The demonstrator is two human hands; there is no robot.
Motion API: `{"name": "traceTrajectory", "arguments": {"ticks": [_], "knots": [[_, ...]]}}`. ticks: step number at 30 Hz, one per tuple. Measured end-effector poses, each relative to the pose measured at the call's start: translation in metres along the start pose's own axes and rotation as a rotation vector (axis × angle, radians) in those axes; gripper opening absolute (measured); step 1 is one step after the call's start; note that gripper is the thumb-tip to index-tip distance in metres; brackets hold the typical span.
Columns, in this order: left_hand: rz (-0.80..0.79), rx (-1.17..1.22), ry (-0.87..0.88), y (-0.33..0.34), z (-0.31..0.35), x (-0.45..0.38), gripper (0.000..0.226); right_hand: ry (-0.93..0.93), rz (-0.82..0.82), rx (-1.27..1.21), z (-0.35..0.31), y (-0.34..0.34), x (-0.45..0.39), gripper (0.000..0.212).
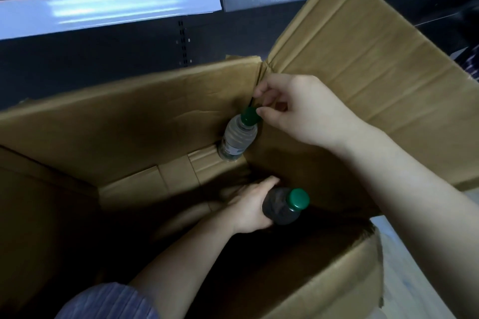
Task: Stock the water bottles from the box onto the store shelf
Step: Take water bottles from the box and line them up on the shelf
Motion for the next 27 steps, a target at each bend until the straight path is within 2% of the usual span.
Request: {"name": "traceTrajectory", "arguments": {"ticks": [9, 19, 27], "knots": [[0.146, 0.119, -0.05, -0.033, 0.007, 0.03, 0.092, -0.024, -0.001, 0.013, -0.019, -0.019, 0.006, 0.023], [0.378, 0.136, -0.064, -0.094, 0.058, 0.094, 0.077, -0.033, -0.035, -0.026, -0.057, -0.065, 0.017, 0.023], [0.472, 0.188, -0.094, -0.144, 0.111, 0.149, 0.064, -0.096, -0.039, -0.024, -0.108, -0.117, 0.028, 0.023]]}}
Point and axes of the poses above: each hand's wrist, its own x-axis away from the middle knuckle, its own y-axis out of the palm, z = x × y, the point moved 3 cm from there along -x, towards the middle knuckle, and after that the axes turned 12 degrees about y, right-handed, at the moved point
